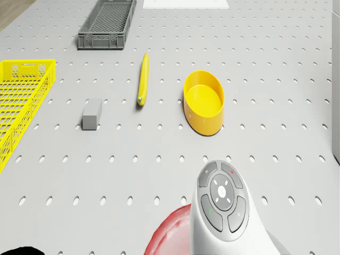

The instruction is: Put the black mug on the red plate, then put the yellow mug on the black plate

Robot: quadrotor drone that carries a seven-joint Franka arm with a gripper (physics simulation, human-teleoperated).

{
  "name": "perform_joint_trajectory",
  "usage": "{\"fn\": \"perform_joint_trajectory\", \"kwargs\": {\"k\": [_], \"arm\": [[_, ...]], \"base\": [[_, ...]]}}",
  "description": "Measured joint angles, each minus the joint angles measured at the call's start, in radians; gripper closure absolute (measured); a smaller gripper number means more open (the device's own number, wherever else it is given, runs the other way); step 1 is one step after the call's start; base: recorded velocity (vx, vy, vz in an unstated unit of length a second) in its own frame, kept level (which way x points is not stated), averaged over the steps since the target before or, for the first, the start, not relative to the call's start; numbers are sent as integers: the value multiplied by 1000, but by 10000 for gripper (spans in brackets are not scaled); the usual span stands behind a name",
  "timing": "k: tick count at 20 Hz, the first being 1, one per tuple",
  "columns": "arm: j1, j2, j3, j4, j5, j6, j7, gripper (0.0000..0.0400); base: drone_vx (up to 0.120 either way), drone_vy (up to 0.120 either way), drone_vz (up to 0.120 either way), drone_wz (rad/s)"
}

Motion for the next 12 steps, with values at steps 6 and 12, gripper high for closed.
{"fn": "perform_joint_trajectory", "kwargs": {"k": [6,12], "arm": [[2,0,3,-2,2,-2,0,1],[2,1,3,-2,2,-4,-1,0]], "base": [[-100,120,0,0],[-53,120,0,0]]}}
